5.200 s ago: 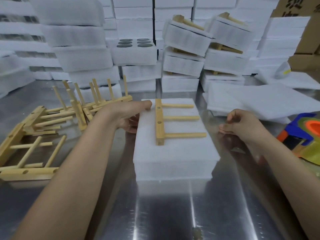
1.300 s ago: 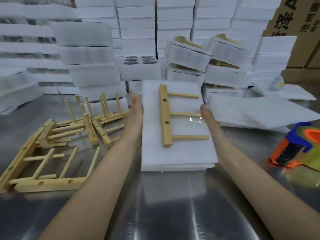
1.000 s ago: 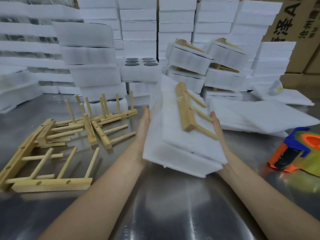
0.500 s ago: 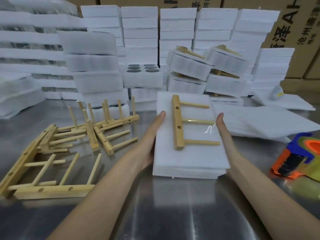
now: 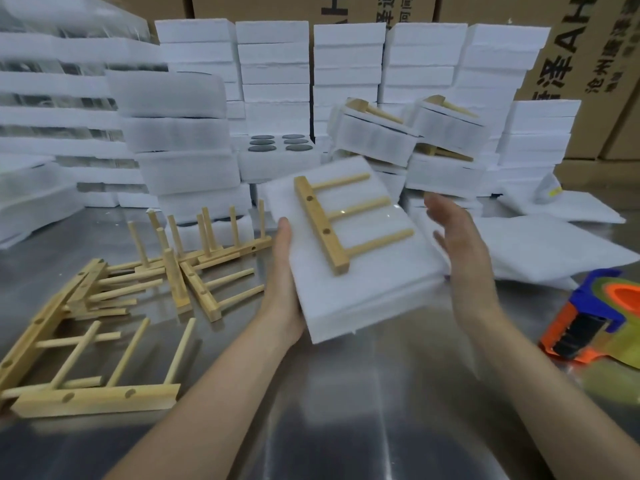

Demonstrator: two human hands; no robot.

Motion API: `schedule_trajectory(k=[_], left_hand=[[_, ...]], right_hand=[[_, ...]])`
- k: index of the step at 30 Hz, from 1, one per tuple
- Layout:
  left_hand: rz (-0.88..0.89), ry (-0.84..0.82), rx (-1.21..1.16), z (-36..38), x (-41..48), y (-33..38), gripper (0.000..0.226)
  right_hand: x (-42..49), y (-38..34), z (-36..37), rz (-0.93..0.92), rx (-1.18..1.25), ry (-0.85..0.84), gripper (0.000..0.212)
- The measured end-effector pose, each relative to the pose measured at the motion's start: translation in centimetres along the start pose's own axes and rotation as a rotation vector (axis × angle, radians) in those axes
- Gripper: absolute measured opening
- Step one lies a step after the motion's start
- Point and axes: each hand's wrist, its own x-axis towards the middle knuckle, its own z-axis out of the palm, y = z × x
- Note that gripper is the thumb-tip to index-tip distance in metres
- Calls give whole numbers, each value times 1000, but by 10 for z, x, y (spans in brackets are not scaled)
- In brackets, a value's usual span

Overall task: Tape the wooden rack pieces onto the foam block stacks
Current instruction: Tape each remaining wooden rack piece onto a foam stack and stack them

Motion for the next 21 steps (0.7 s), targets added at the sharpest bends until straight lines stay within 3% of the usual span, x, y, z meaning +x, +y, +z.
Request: schedule_trajectory(k=[3,5,10,12,15,18,21], left_hand=[[100,21,-46,1,2,13,80],[135,48,8,-5,4,11,78],[168,128,189,-9,10,-1,70],[188,137,469,-8,12,-10,72],[167,94,834,-11,18,-31,52],[189,140,954,-17,27,-38,39],[203,192,999,-20,32,-38,41]], right_hand=[[-14,6,1,-588,-530,-304,70],[-19,13,15,-770,-826,-355,78],[-8,18,13,-762,-778,-153,75],[5,18,3,-723,-675,-27,71],[33,15,-4,-683,-610,154,69],[84,1,-3,-640,-532,292,66],[145,-12,10,-552,-512,328,63]])
